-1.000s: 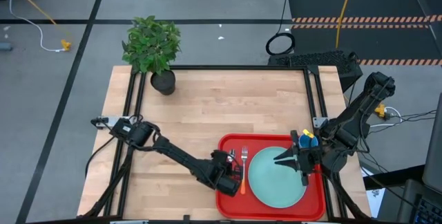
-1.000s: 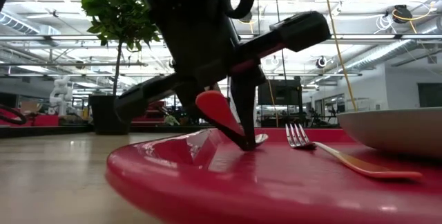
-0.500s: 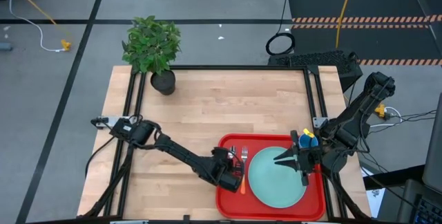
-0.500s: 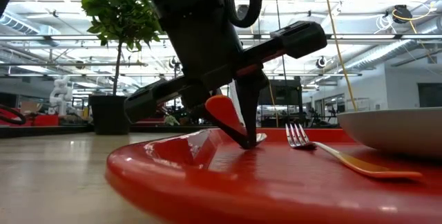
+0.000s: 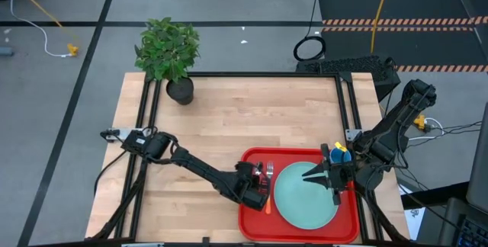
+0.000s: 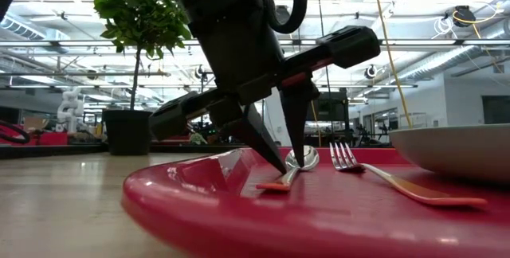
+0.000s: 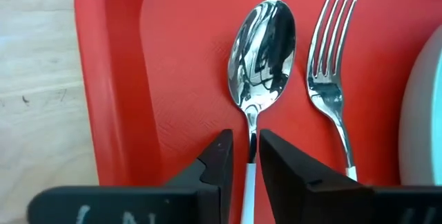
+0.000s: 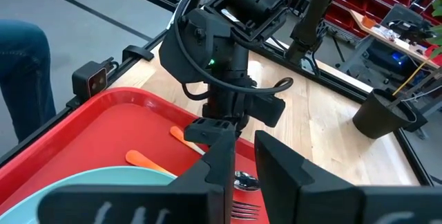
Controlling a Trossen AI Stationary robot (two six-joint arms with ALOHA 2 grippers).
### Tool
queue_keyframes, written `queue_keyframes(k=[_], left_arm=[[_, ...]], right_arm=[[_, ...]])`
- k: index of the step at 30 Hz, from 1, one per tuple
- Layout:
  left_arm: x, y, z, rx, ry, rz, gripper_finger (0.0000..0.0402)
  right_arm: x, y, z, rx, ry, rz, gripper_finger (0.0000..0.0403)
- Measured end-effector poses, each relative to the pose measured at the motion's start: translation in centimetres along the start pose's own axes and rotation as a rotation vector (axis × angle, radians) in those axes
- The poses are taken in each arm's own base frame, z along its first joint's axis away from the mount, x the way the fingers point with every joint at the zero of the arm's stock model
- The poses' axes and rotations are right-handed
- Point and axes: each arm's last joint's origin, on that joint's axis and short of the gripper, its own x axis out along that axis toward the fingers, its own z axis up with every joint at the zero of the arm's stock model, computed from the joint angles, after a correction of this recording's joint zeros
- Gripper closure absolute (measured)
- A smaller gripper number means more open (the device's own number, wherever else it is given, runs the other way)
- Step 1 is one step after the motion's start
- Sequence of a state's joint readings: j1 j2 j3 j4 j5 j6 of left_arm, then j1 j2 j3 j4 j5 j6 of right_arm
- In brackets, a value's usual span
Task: Pick and place plate/cup/fork/spoon on tray
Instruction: Put the orange spoon on the left side of the orange fork on the red serving tray
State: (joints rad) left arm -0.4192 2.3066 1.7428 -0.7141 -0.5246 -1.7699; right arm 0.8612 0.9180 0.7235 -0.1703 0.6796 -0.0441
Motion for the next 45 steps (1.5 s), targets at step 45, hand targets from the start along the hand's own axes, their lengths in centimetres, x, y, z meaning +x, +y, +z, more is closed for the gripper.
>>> queue_keyframes(k=[45], left_arm=[[-4.6, 0.4, -2.5, 1.27, 0.14, -0.174, 0.0398]], right_arm=[[0.0, 0.0, 0.0, 0.064, -0.002, 0.0, 0.0355]])
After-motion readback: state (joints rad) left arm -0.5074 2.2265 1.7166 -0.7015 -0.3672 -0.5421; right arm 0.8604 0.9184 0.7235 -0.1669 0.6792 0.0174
